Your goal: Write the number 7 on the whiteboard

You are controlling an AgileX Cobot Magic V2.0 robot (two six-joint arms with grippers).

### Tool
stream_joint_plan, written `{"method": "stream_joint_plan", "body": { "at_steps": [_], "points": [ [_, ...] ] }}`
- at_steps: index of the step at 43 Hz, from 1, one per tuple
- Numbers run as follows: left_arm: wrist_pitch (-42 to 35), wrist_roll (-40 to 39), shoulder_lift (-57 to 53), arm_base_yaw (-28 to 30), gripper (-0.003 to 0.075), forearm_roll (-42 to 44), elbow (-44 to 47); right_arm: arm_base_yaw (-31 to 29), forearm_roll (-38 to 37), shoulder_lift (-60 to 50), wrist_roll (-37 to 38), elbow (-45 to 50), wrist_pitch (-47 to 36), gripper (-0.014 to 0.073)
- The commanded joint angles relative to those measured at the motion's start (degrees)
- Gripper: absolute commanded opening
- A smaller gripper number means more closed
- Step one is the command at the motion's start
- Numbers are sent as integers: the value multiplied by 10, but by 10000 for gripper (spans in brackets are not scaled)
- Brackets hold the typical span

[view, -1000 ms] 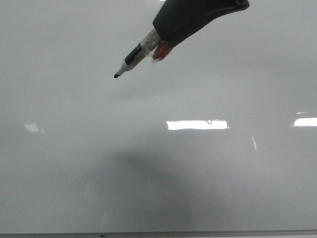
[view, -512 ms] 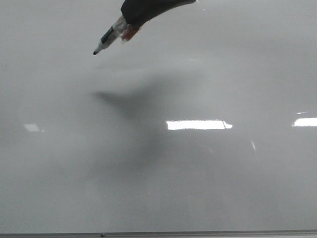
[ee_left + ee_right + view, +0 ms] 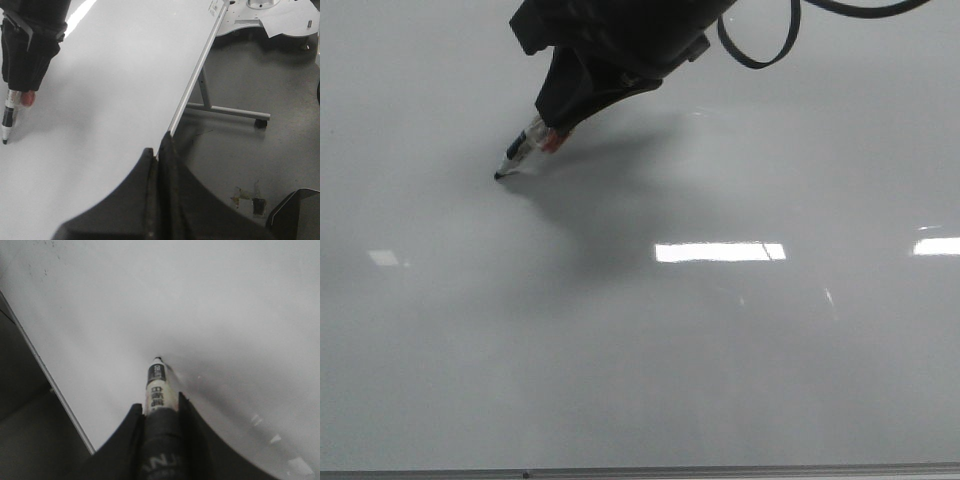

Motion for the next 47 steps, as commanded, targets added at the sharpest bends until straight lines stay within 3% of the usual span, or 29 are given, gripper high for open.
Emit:
{"method": "stream_joint_plan", "body": {
  "at_steps": [1, 17, 22, 47],
  "points": [
    [-39, -4, 1, -3, -20, -15, -15, -15, 17, -29, -2, -22, -32, -57],
    [-39, -4, 1, -3, -20, -15, -15, -115, 16, -109, -2, 75, -30, -57],
    [-39, -4, 1, -3, -20, -15, -15, -120, 6, -117, -7, 90, -25, -57],
    [-39, -4, 1, -3, -20, -15, -15, 1, 12, -2, -7, 103, 9, -57]
  ]
}}
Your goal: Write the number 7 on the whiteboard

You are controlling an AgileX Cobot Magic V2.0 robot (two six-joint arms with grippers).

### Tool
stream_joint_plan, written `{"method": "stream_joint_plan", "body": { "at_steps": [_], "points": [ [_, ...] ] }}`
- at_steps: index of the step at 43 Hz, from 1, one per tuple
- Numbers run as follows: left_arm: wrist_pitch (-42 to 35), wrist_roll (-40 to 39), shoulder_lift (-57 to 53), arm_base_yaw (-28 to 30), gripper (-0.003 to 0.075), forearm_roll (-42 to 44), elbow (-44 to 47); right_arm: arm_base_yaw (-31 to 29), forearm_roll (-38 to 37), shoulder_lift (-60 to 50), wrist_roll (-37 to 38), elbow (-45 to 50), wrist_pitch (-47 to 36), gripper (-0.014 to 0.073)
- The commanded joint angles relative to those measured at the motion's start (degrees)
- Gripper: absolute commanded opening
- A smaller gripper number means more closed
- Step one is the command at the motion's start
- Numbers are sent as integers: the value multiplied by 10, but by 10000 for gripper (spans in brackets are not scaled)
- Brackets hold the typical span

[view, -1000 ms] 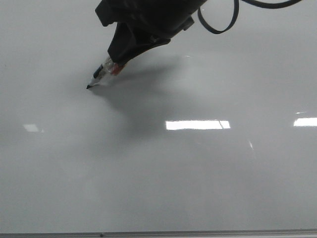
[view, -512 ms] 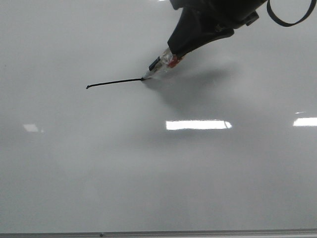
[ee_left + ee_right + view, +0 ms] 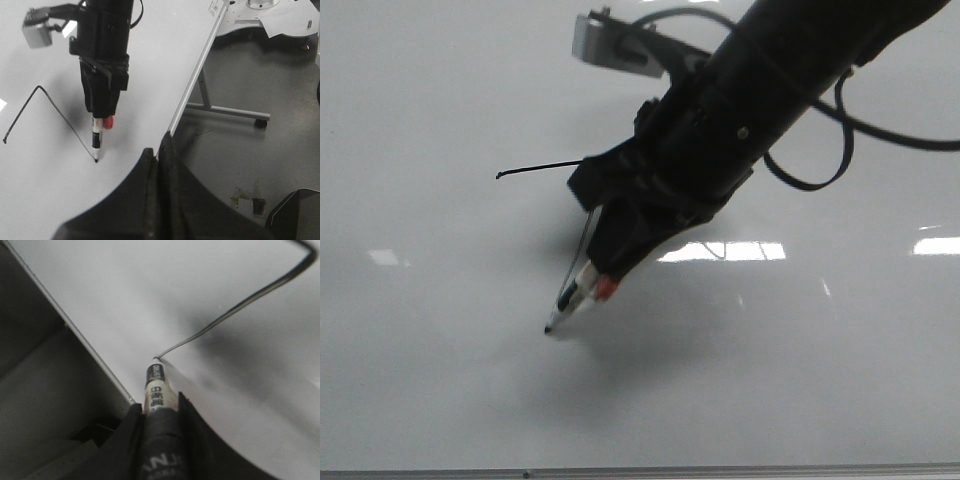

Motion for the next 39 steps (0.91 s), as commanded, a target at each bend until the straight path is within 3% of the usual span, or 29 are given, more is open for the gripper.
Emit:
{"method": "stream_joint_plan", "body": {
  "at_steps": [1, 7, 23, 26, 34, 36, 39],
  "points": [
    [-39, -3, 1, -3, -20, -15, -15, 15, 9, -31, -8, -15, -3, -57],
    [-39, -3, 1, -3, -20, -15, -15, 52, 12, -98, -25, -32, 86, -57],
    [-43, -3, 13, -3, -5, -35, -15, 133, -65, -209, -54, -39, 121, -57],
    [-42, -3, 23, -3, 78, -35, -15, 146, -66, -214, -54, -39, 129, -57],
    [-36, -5, 56, -3, 497, -35, -15, 171, -66, -232, -54, -39, 138, -57],
    [-37, -5, 66, -3, 543, -35, -15, 177, -66, -237, -54, -39, 137, -57],
    [-37, -5, 78, -3, 542, -35, -15, 185, -65, -244, -54, -39, 137, -57]
  ]
}}
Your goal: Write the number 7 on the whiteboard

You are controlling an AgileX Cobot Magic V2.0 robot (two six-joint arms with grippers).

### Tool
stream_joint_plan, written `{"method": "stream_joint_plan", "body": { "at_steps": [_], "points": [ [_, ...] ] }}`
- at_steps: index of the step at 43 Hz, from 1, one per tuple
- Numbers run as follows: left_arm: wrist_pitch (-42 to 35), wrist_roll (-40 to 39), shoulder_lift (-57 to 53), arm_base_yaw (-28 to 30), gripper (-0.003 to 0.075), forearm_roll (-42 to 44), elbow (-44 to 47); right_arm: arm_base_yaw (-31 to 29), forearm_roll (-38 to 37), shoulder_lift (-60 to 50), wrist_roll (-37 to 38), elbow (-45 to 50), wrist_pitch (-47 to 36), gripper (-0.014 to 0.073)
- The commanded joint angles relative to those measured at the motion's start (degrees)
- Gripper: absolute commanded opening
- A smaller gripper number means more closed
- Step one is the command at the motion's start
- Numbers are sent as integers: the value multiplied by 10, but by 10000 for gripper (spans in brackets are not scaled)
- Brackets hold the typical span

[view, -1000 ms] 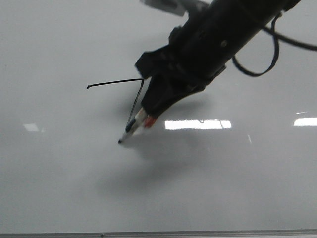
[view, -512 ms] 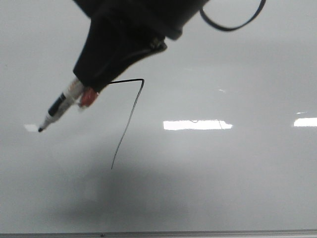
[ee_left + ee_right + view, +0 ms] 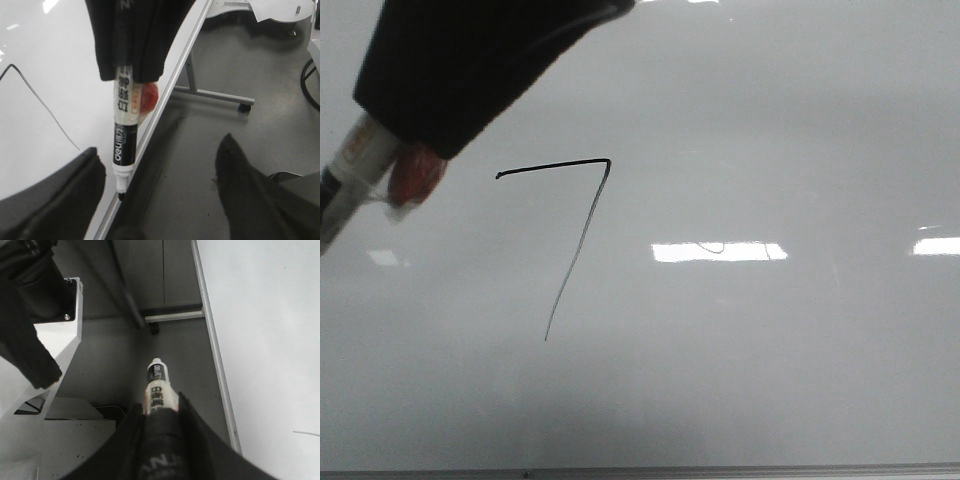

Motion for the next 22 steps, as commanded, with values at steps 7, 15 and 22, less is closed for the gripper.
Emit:
{"method": "stream_joint_plan", "body": {
  "at_steps": [7, 15, 22],
  "points": [
    [-50, -5, 38, -3, 460, -15, -15, 38, 16, -34, -8, -19, -15, -57],
    [-53, -5, 39, -3, 344, -15, -15, 63, 16, -34, -8, -19, -21, -57],
    [-52, -5, 39, -3, 212, -15, -15, 63, 17, -34, -8, -19, -21, -57]
  ]
}}
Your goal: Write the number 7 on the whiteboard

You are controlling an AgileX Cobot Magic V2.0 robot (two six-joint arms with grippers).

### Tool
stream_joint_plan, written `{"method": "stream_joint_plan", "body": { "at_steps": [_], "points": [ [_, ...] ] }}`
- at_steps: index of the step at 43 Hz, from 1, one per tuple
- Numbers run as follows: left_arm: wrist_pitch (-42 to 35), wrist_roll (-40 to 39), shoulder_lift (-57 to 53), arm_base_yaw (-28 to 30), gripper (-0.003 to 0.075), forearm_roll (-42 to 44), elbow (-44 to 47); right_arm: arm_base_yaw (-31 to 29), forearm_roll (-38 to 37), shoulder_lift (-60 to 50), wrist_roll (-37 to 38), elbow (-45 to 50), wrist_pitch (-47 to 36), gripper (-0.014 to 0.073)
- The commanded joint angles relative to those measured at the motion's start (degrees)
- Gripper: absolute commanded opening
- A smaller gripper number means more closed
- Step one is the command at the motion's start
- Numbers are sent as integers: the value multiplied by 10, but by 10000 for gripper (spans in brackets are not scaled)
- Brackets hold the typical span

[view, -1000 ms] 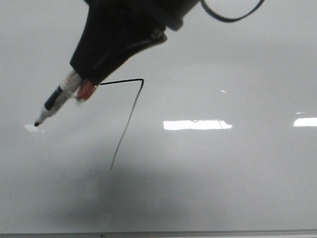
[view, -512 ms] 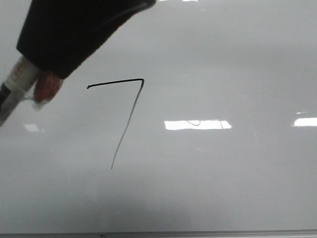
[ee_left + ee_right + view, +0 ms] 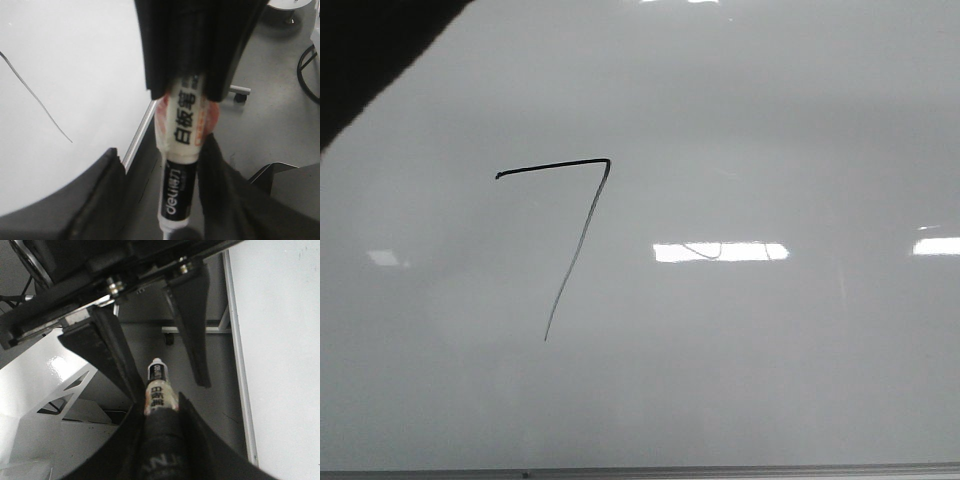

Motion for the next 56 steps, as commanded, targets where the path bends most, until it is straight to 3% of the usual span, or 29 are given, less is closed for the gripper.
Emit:
{"method": "stream_joint_plan", "body": {
  "at_steps": [1, 9, 12, 16, 21, 24, 33, 38, 41, 44, 56],
  "points": [
    [-38, -4, 3, -3, 194, -12, -15, 2, 20, -23, -8, -19, -15, -57],
    [-38, -4, 3, -3, 40, -12, -15, 2, 21, -23, -8, -19, -24, -54],
    [-38, -4, 3, -3, 1, -12, -15, 2, 21, -23, -8, -19, -28, -7],
    [-38, -4, 3, -3, -21, -12, -15, 2, 23, -23, -8, -19, -29, 148],
    [-38, -4, 3, -3, -20, -13, -15, 1, 24, -31, -6, -19, -28, 426],
    [-38, -5, 3, -3, -20, -13, -15, 0, 24, -47, -3, -19, -33, 493],
    [-42, -100, 10, 19, -20, -3, -15, -70, 1, -125, 67, -15, -52, 435],
    [-60, -224, 25, 62, -20, 48, -15, -147, -27, -182, 106, 20, -52, 386],
    [-72, -319, 37, 105, -20, 107, -15, -196, -33, -224, 118, 60, -53, 355],
    [-72, -367, 51, 158, -20, 160, -20, -251, -34, -276, 131, 110, -60, 322],
    [-103, -374, 122, 422, -20, 186, -21, -453, -34, -482, 197, 323, -97, 94]
  ]
}}
